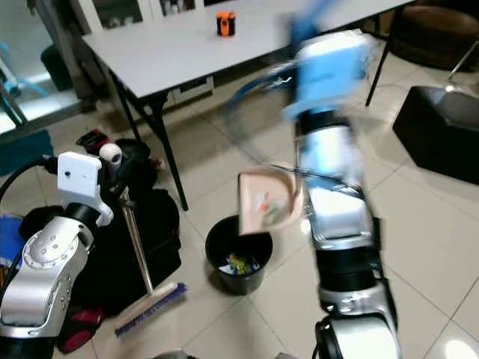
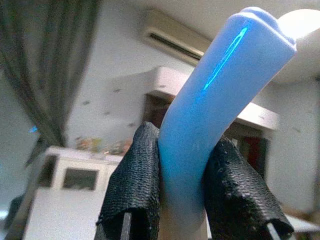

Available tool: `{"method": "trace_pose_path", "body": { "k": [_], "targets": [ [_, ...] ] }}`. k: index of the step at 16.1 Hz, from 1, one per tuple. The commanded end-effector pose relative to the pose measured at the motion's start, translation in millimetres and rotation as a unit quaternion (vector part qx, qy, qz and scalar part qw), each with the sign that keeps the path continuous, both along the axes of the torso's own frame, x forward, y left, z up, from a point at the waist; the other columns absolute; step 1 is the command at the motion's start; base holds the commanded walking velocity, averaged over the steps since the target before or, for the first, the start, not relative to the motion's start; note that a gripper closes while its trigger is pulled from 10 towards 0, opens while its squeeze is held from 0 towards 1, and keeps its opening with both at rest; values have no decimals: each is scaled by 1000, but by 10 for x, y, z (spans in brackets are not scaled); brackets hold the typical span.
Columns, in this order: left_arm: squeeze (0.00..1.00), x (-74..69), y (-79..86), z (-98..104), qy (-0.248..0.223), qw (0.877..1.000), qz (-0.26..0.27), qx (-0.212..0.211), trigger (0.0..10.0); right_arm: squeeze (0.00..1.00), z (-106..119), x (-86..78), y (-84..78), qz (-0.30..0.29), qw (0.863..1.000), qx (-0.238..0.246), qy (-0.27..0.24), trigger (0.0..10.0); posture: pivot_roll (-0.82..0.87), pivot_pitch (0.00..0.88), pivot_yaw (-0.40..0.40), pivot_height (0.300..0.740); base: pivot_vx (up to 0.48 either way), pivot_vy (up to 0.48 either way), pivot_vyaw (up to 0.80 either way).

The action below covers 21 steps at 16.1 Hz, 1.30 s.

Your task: Sweep floor

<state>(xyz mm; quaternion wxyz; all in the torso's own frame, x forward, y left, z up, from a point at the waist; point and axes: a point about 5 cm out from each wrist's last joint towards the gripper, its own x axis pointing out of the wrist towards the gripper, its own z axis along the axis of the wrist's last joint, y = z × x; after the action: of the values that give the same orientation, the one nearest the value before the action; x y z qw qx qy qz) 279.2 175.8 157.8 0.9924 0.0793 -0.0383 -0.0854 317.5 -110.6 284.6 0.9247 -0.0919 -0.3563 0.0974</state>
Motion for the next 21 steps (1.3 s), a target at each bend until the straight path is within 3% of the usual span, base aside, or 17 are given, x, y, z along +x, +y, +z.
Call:
{"method": "trace_pose_path", "body": {
  "k": [1,5,7,11,13,16,20,21],
  "targets": [
    [0,29,39,110,-26,1000,10,6,10000,0,114,-77,173,36,998,-17,-49,10000,26,28,85,740,0,0,0],
    [0,20,30,108,-25,1000,10,6,10000,0,-39,-151,463,82,993,-65,-59,10000,29,29,82,740,0,0,0],
    [0,18,28,108,-26,1000,10,6,10000,0,-125,-216,605,96,984,-124,-81,10000,29,30,82,740,0,0,0],
    [0,12,23,104,-24,1000,9,6,10000,0,-173,-252,686,94,971,-195,-103,10000,28,32,81,740,0,0,0],
    [0,11,9,86,-20,1000,3,5,10000,0,-162,-228,636,76,969,-210,-106,10000,23,33,82,740,0,0,0],
    [0,12,-55,34,-6,1000,-17,9,10000,0,-80,-175,427,32,979,-179,-90,10000,15,32,83,740,0,0,0],
    [0,15,-101,-1,-1,1000,-22,14,10000,0,-127,-105,41,-46,993,-104,-31,10000,11,27,76,740,0,0,0],
    [0,14,-108,-18,1,1000,-25,16,10000,0,-200,-86,-105,-73,995,-66,5,10000,9,26,76,740,0,0,0]
  ]
}}
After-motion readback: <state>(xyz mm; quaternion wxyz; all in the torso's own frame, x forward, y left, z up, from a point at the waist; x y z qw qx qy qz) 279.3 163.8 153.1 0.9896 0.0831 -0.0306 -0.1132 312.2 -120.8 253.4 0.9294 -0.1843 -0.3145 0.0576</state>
